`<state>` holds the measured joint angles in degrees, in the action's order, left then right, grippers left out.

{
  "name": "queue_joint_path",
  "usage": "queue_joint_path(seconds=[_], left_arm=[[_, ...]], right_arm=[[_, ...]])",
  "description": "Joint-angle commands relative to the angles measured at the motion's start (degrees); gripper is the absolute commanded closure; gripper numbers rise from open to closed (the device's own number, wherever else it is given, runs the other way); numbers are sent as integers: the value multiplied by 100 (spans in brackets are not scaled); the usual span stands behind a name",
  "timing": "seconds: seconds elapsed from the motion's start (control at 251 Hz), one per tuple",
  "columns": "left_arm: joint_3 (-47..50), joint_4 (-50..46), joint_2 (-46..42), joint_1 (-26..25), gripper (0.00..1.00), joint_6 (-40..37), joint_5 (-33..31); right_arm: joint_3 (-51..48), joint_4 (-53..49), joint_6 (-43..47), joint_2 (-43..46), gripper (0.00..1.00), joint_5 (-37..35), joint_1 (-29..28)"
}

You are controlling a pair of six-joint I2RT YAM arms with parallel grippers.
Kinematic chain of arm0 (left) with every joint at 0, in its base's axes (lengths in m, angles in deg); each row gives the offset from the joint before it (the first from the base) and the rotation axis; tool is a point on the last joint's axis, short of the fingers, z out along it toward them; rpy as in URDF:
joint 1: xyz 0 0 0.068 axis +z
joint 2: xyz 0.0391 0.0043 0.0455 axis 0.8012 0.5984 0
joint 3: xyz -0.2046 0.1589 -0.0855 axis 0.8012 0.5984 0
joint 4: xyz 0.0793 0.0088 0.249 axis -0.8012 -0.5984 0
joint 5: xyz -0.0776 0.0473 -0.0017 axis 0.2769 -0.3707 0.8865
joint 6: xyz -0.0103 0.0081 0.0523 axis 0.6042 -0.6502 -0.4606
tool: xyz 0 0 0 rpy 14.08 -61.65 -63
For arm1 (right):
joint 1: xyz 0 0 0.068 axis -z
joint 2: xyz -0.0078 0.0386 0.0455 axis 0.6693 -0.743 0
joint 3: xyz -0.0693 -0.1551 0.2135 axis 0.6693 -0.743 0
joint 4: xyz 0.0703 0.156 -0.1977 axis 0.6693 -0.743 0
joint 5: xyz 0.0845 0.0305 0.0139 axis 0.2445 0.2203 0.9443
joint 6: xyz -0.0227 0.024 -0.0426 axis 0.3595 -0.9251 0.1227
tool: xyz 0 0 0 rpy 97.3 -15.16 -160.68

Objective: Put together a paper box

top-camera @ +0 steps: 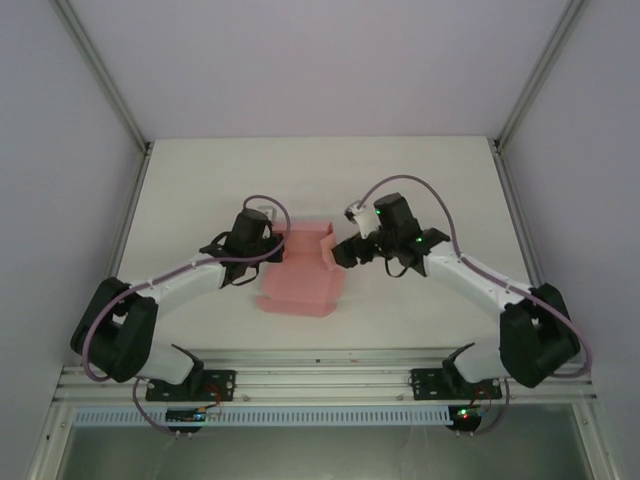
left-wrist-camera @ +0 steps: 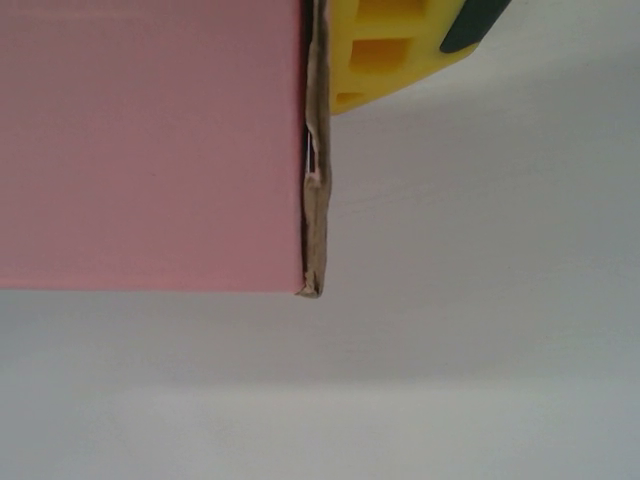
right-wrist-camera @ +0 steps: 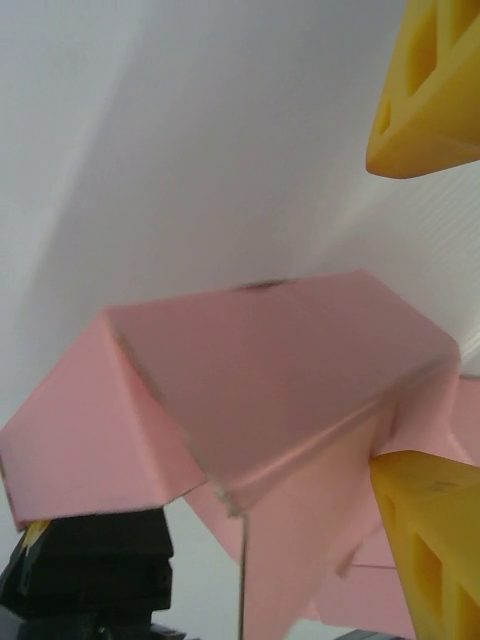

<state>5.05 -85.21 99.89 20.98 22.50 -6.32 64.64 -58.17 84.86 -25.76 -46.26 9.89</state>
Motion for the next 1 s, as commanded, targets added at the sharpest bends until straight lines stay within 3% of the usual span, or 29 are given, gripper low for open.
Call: queue_joint_path(seconds=[0.0,0.128,0.291,0.399,0.555,0.631,0.726,0.922,0.994], left_arm=[[-177,65,-130,-26,100,139,29],[-228,-31,-135,-40,100,169,16],[-246,-115,-193,-45,100,247,-39],[-262,-125,-231,-64,100,318,-28],[-389,-296,-159,-112,100,552,-204],[-520,-615,-78,-119,100,846,-537],[-807,-1419,118,-107,100,1366,-1309],[-1327,-3201,718,41,100,2384,-2949],[-1511,-3799,956,199,100,2620,-3078]], right_arm=[[440,94,202,-313,26,-161,-307],[723,50,124,-633,28,-1136,-611],[1010,-73,-348,-940,53,-2795,-855],[1098,-144,-435,-1190,58,-3313,-930],[1222,-174,-587,-1537,79,-4689,-1131],[1387,-530,-792,-1740,91,-5616,-1236],[1748,-1353,-1176,-1975,98,-6471,-1223],[1971,-2355,-1953,-2024,100,-7925,-1168],[2083,-2905,-2417,-2038,100,-8357,-1083]])
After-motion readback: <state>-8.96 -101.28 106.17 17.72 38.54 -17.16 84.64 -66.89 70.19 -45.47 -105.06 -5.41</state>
